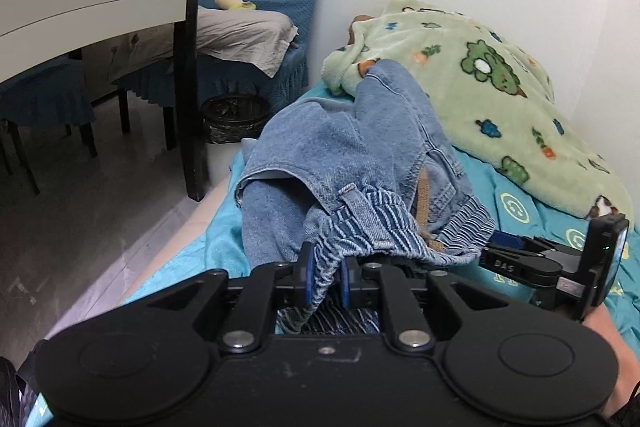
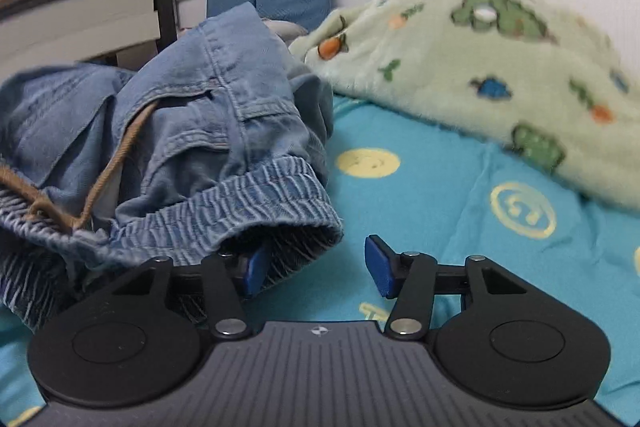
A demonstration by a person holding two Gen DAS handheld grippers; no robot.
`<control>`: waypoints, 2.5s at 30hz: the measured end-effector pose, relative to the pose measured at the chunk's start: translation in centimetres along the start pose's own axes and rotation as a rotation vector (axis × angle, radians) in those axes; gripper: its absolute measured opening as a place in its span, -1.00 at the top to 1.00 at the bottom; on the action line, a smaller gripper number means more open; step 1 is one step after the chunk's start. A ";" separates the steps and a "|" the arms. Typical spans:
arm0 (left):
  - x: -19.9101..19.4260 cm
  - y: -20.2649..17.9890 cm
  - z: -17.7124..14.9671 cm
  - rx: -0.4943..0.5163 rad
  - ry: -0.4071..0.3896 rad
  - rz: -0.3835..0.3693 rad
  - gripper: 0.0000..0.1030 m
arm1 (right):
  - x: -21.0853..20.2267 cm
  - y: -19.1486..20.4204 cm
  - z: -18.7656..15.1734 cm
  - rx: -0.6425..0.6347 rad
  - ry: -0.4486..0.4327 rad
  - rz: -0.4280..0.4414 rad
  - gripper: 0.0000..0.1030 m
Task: Fold clothes
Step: 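Lift the waistband with the left gripper while the right gripper grasps the waistband, then stretch the waistband between both grippers and lay the jeans flat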
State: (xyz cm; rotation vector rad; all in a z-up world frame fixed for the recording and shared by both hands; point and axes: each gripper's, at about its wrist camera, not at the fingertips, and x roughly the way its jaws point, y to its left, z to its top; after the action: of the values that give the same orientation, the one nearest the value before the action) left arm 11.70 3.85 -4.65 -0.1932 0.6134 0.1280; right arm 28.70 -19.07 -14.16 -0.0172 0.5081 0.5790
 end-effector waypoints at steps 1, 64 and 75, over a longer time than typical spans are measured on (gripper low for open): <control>0.2 -0.1 0.1 0.000 0.002 0.004 0.78 | 0.0 -0.2 0.0 0.003 0.000 0.007 -0.05; 8.3 -37.5 -12.6 0.268 0.050 -0.543 0.60 | -12.1 -33.5 3.5 0.310 -0.141 -0.479 0.74; -1.4 -33.8 -8.9 0.416 0.047 -0.685 0.17 | -20.5 -27.2 6.1 0.302 -0.147 -0.612 0.02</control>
State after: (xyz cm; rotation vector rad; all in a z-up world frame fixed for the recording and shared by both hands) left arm 11.53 -31.06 -6.14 0.0048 0.5783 -0.6626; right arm 31.14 -51.64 -2.65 0.1521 0.4141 -0.0985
